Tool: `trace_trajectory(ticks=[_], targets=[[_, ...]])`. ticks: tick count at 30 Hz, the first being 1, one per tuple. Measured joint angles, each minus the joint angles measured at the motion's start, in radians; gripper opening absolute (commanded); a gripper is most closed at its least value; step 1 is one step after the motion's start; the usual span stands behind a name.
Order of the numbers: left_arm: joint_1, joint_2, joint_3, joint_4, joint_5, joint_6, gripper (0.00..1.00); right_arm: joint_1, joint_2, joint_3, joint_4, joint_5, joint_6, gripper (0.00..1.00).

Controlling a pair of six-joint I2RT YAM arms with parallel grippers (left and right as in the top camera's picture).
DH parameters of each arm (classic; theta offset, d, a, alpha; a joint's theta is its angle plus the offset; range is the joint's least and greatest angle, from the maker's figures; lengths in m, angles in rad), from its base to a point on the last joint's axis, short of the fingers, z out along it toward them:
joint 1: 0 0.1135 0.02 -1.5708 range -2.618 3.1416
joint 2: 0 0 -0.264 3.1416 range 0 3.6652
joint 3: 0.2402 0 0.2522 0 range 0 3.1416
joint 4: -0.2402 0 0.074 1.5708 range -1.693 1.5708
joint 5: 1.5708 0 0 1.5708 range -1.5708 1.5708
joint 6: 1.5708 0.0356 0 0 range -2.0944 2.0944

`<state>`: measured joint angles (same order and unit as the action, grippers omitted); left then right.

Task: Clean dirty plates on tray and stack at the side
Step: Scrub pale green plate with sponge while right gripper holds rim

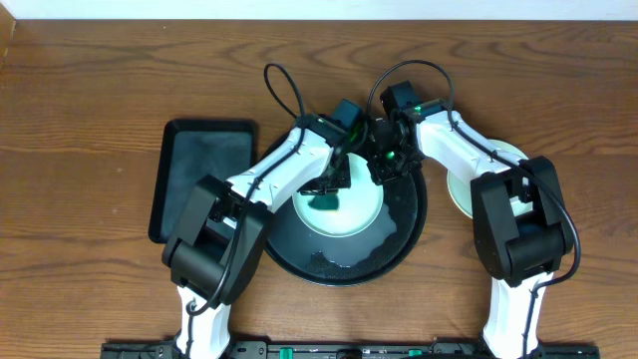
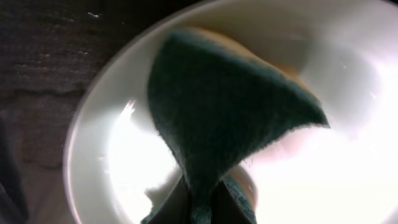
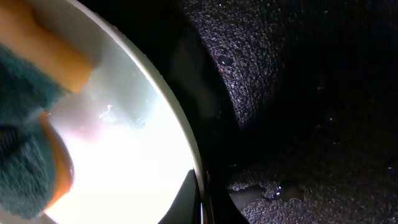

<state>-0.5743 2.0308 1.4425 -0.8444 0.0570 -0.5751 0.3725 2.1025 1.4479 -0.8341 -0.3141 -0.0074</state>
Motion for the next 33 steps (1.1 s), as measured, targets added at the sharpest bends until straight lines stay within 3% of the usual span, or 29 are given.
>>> trace_trajectory(ticks=[5,12,23,33], targets=[[0.017,0.0,0.0,-0.008,0.153,0.028,0.07,0.0,0.0,0.0,0.0,0.0,0.0,0.01],[0.011,0.0,-0.006,0.088,0.225,0.033,0.07,0.0,0.0,0.0,-0.003,0.001,0.0,0.01],[-0.02,0.0,-0.008,0.132,-0.056,-0.002,0.07,0.0,0.0,0.0,-0.006,0.0,0.0,0.01],[0.049,0.0,0.147,-0.174,-0.197,0.002,0.07,0.0,0.0,-0.001,-0.006,-0.001,0.0,0.02]])
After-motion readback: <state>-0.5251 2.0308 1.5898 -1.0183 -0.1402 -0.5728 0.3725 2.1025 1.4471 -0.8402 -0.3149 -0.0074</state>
